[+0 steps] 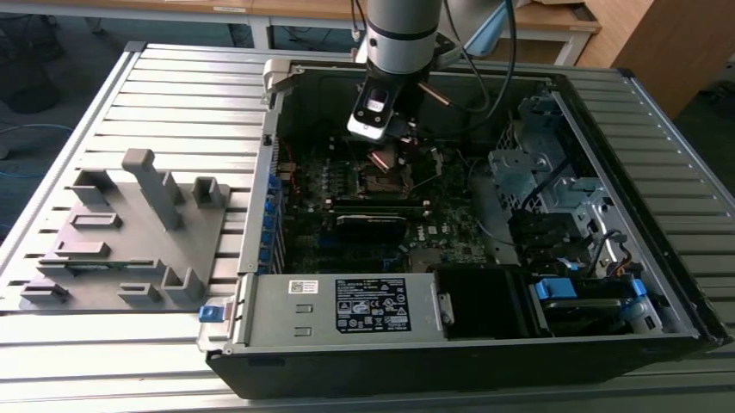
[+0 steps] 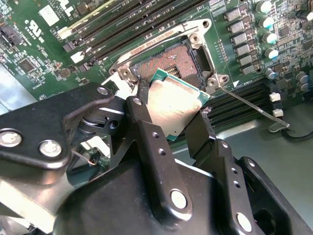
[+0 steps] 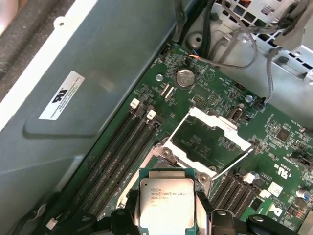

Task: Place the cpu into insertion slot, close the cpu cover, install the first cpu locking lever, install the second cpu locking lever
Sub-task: 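Place the cpu into insertion slot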

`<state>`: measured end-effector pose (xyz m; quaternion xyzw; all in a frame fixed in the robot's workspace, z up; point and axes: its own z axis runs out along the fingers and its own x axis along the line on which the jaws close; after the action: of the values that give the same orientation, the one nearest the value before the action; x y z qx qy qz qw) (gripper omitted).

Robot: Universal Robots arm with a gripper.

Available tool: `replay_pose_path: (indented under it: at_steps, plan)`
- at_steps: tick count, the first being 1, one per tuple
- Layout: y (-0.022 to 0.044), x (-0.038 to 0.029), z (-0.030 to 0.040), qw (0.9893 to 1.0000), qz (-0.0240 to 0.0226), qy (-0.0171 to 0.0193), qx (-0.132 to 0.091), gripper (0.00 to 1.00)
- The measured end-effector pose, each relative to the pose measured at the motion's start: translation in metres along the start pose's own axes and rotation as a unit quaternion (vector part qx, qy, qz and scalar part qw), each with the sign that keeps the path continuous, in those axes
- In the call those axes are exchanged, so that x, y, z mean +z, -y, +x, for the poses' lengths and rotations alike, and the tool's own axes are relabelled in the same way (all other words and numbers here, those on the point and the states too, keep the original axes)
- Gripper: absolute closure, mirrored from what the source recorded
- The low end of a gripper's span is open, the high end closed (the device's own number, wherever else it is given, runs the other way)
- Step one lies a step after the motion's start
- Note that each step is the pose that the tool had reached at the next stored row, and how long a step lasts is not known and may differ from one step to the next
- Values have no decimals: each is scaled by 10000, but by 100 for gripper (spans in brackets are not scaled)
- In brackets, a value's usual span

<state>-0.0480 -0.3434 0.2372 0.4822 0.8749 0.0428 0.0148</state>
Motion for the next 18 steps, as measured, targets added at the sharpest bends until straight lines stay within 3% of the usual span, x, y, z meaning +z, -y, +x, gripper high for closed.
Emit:
replay_pose_path:
  at_steps: [10,18]
  plan:
    - [0,2,0,9994,-5,31,351,46]
    - [0,3,0,9991,-6,38,421,46]
